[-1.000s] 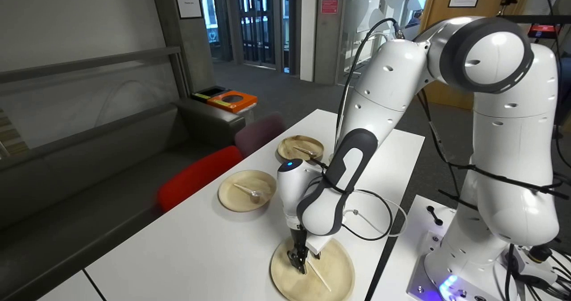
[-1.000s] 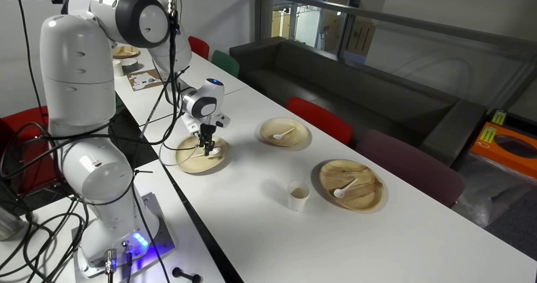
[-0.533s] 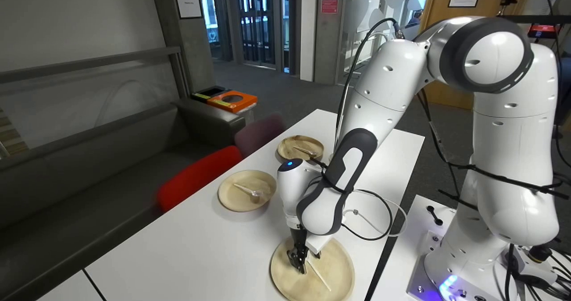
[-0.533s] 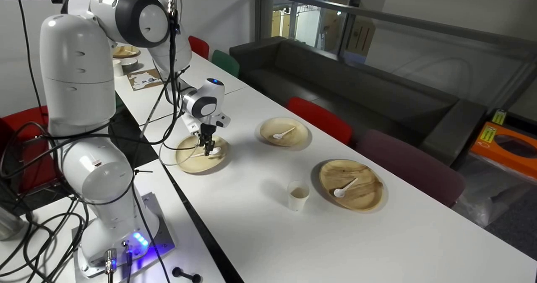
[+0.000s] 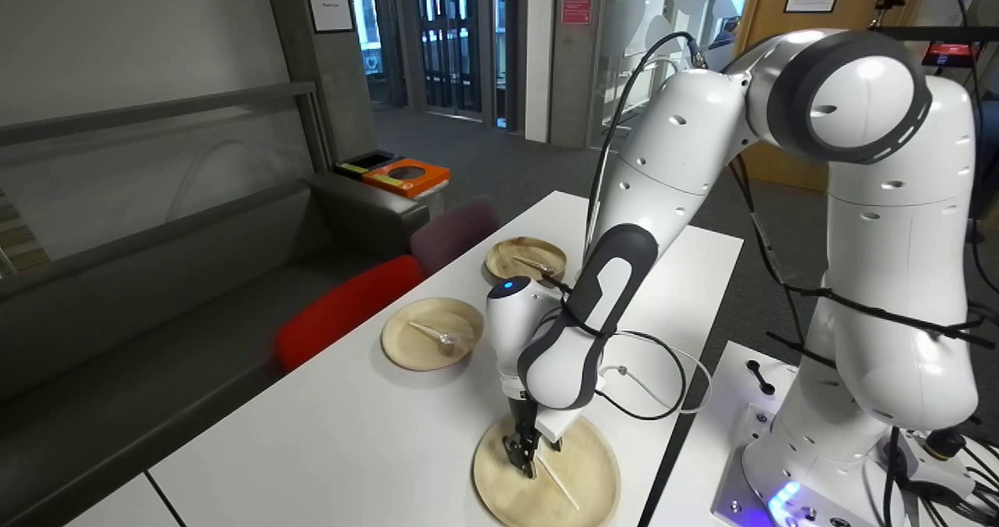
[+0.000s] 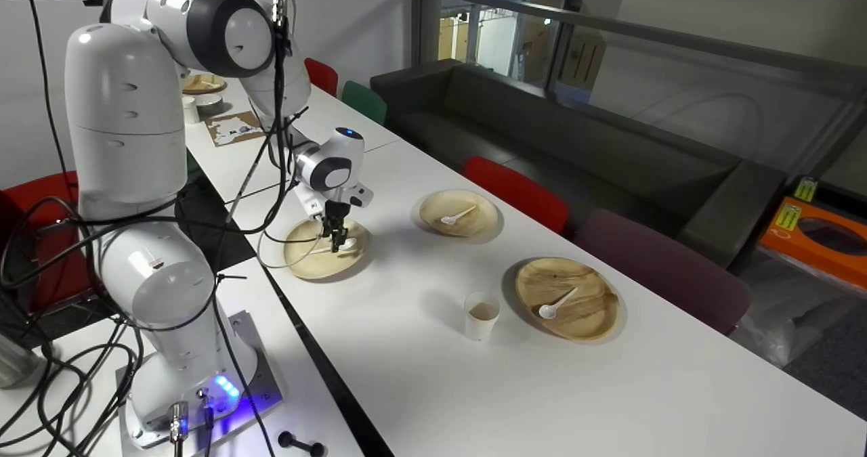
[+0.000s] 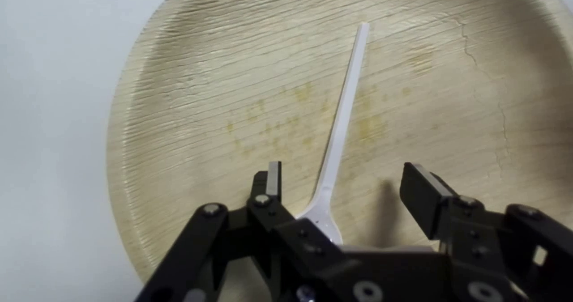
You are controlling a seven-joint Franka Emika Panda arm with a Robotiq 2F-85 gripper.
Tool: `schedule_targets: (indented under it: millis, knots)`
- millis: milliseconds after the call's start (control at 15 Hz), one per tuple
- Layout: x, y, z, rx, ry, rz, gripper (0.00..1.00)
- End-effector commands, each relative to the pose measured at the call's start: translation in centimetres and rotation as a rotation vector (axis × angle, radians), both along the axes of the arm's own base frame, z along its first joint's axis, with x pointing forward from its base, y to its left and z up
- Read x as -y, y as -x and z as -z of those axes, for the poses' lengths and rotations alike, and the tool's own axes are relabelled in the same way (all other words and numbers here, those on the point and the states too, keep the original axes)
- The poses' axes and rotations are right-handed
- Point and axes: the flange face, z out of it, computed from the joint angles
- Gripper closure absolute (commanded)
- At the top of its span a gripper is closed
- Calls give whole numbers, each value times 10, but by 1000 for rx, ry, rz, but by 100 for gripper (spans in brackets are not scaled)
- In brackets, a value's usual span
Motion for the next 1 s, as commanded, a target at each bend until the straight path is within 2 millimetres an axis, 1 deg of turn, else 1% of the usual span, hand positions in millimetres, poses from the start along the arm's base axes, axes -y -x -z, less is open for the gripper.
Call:
schedule_targets:
  millis: [0, 133, 200, 267, 333, 467, 533, 600, 800, 867, 933]
  knots:
    - [5, -1, 4, -19, -18, -9, 27]
    - [6, 0, 7, -24, -19, -10, 25]
    - [6, 0, 8, -29, -19, -10, 26]
    - [6, 0, 9, -31, -18, -10, 32]
    - [6, 0, 10, -32, -18, -10, 51]
    - [6, 0, 9, -31, -17, -10, 63]
    - [6, 0, 9, -30, -17, -10, 68]
    - [6, 0, 9, -30, -17, -9, 70]
    - [6, -2, 8, -27, -18, -9, 83]
    - [6, -2, 7, -27, -18, -9, 86]
    - [7, -2, 6, -21, -16, -8, 92]
